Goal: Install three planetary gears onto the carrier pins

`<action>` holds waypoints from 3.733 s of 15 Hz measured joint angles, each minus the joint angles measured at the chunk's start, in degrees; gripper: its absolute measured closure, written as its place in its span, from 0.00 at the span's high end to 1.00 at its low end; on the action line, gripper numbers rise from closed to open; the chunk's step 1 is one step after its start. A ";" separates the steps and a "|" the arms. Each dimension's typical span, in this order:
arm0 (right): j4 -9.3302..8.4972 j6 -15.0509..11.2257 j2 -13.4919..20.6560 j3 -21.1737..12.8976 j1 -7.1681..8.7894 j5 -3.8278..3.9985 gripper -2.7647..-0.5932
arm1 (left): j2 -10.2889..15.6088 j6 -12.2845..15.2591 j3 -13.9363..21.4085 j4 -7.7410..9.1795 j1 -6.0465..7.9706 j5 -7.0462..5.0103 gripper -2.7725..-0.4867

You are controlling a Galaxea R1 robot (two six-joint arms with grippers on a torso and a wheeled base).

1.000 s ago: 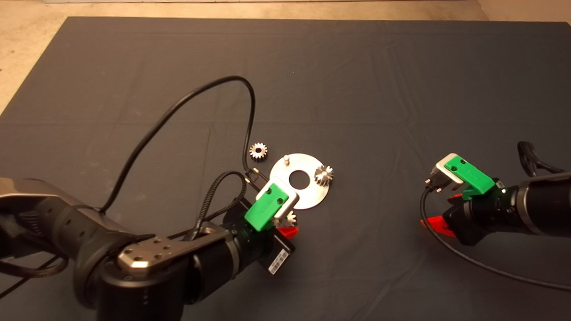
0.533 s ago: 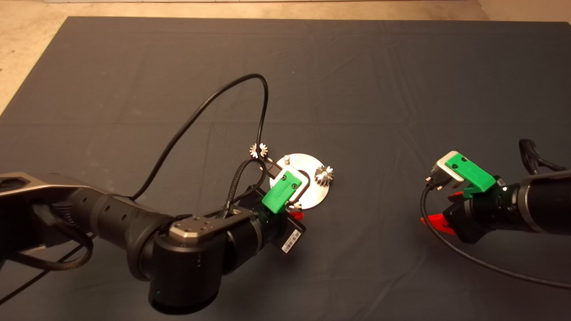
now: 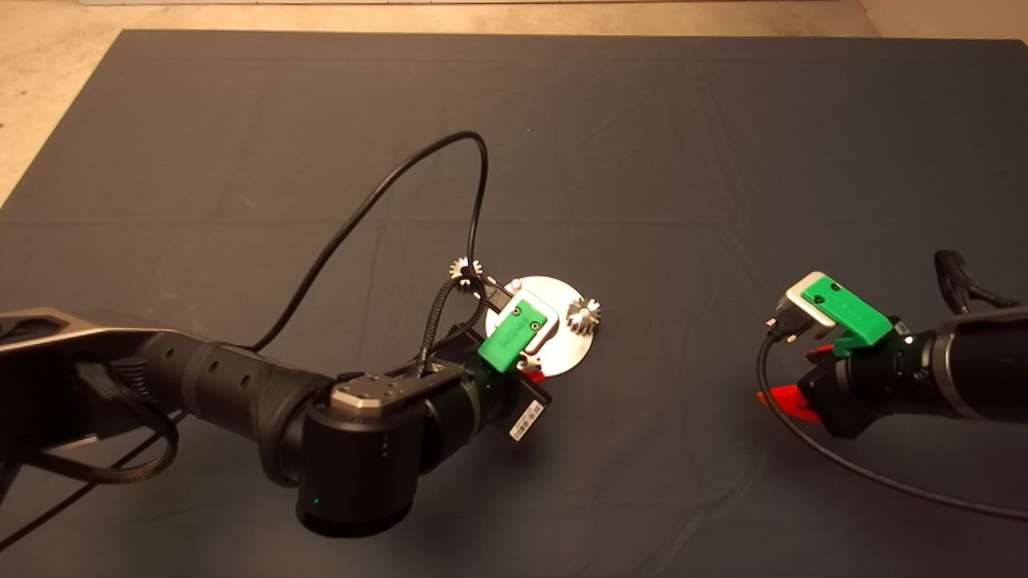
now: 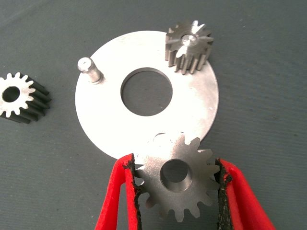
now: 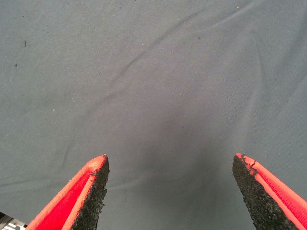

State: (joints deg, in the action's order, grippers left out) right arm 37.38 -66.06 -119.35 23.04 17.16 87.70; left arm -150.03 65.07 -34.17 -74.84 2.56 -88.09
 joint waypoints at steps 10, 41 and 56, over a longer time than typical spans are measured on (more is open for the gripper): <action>0.00 0.01 0.00 0.00 0.00 0.01 0.60 | -0.17 -0.41 -2.36 -1.76 -0.03 0.02 0.07; 0.00 0.02 0.18 0.00 0.00 0.01 0.60 | -2.21 -0.55 -5.85 -6.70 -3.36 0.17 0.06; 0.00 0.02 0.18 0.00 0.00 0.00 0.60 | -2.54 -0.55 -5.75 -8.03 -4.31 0.13 0.06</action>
State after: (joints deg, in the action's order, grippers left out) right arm 37.38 -66.04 -119.16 23.04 17.16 87.70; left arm -152.57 64.52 -39.91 -82.87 -1.75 -87.96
